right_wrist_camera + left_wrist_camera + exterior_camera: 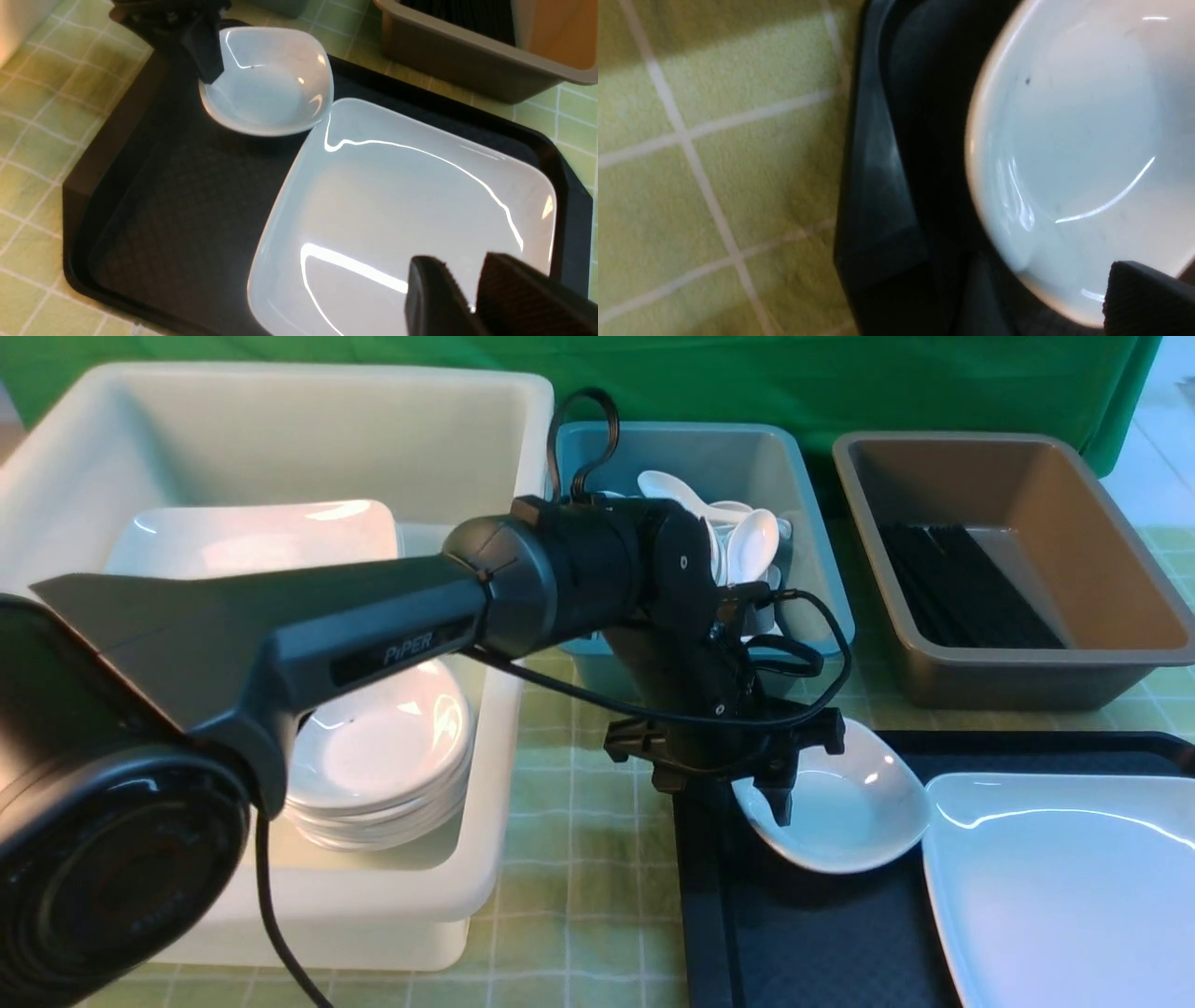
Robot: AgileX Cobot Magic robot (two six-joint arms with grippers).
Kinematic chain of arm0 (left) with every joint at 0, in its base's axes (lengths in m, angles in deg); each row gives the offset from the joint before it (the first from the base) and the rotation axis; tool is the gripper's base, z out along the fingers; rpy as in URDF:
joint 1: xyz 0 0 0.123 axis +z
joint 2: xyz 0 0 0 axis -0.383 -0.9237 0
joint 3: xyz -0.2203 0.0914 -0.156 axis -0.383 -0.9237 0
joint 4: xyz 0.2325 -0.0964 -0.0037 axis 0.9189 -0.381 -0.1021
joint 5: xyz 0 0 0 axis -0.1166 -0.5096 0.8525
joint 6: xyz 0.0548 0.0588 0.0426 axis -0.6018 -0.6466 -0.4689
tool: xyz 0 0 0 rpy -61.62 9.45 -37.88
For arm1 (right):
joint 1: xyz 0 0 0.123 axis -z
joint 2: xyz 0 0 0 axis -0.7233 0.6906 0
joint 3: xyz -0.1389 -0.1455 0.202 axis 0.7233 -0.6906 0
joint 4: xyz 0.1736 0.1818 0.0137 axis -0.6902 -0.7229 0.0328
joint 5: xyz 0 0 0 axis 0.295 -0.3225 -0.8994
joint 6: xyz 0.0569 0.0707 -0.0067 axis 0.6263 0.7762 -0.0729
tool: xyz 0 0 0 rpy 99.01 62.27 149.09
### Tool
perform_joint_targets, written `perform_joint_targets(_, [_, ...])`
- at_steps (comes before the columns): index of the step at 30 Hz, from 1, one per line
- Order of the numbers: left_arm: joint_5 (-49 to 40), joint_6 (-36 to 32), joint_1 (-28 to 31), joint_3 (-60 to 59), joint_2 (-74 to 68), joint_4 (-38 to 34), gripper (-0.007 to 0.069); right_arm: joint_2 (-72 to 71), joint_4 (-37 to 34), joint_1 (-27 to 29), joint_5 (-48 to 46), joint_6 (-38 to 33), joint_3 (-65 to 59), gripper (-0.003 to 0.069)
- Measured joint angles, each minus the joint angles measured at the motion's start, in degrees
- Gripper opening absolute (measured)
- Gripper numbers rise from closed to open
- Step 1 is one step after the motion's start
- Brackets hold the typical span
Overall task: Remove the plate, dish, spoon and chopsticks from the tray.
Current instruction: Use the left arm to grab a small plate from the dinner plate
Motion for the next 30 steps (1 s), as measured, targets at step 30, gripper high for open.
perform_joint_targets(30, [7.88,6.05,-0.06,0.04,-4.29,-5.58,0.0094,0.00,0.00,0.00,0.49,0.07,0.00,0.0177])
